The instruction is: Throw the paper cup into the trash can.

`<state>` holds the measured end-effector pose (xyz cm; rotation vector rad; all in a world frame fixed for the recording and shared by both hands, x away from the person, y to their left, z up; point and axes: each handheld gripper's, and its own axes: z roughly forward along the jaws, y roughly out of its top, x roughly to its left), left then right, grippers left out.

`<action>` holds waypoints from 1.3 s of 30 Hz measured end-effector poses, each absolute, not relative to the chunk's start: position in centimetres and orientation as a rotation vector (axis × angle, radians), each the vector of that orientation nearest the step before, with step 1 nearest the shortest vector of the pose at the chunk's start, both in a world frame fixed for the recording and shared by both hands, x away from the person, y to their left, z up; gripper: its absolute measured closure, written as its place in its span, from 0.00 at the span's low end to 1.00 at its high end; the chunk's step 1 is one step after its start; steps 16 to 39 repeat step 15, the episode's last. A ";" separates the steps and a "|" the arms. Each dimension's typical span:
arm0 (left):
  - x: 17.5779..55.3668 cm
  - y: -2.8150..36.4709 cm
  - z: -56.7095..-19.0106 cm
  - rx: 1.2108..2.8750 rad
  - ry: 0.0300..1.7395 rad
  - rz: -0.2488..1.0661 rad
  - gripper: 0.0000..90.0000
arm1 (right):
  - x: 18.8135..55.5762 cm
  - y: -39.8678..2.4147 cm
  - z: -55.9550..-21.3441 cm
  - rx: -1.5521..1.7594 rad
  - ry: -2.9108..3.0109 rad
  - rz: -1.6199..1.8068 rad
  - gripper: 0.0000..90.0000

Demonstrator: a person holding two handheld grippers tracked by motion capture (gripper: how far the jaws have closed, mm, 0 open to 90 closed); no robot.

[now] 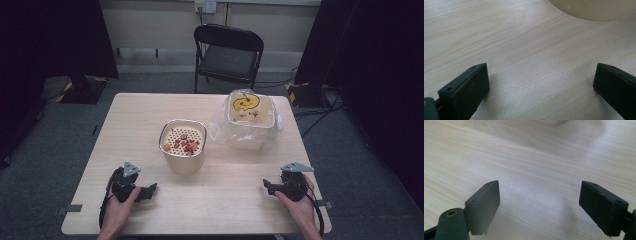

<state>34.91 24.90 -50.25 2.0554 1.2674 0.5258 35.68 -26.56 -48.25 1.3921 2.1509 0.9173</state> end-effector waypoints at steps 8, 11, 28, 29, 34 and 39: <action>34.9 24.9 -50.3 2.056 1.267 0.526 0.00 | 35.8 -27.1 -49.7 1.424 2.103 0.884 0.15; 34.9 24.8 -50.3 2.044 1.274 0.523 0.00 | 35.8 -27.0 -50.0 1.417 2.080 0.894 0.13; 34.9 24.9 -50.3 2.055 1.268 0.527 0.00 | 35.8 -27.0 -50.0 1.420 2.078 0.894 0.13; 34.9 24.9 -50.3 2.055 1.268 0.527 0.00 | 35.8 -27.0 -50.0 1.420 2.078 0.894 0.13; 34.9 24.9 -50.3 2.055 1.268 0.527 0.00 | 35.8 -27.0 -50.0 1.420 2.078 0.894 0.13; 34.9 24.9 -50.3 2.055 1.268 0.527 0.00 | 35.8 -27.0 -50.0 1.420 2.078 0.894 0.13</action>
